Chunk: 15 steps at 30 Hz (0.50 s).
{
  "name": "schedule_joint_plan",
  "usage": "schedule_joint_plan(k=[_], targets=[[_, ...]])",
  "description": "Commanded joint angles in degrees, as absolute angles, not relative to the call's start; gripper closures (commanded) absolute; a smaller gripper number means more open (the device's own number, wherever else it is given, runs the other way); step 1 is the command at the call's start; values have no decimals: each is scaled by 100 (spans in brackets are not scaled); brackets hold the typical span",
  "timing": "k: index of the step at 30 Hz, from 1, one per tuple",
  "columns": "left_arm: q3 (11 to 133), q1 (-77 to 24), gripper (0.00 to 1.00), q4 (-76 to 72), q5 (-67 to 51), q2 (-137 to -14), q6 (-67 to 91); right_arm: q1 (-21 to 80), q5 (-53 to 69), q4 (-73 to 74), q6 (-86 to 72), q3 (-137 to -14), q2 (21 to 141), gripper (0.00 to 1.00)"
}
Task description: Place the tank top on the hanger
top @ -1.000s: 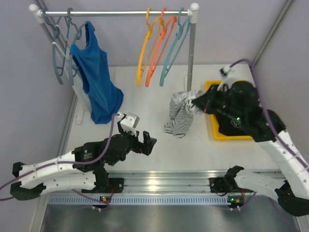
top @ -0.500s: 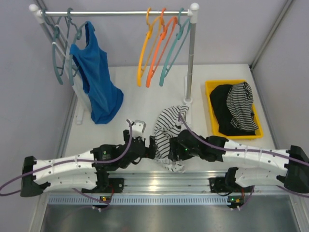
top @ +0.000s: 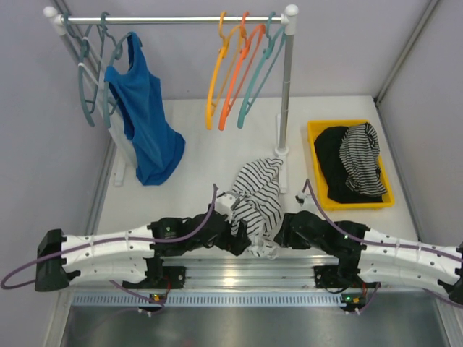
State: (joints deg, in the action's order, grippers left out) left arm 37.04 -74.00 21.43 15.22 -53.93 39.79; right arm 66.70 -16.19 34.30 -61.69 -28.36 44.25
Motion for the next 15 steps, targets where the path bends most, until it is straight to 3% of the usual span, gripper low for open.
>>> schedule_joint_plan(k=[1,15], targets=[[3946,-7418,6,1512,563,-5712,3639,6750,-1600,3349,-6732,-2620,4228,51],[4781,-7480,16,1283,193,-7294,3235,6750,-1573,2980,-6970,-2356,4377,59]])
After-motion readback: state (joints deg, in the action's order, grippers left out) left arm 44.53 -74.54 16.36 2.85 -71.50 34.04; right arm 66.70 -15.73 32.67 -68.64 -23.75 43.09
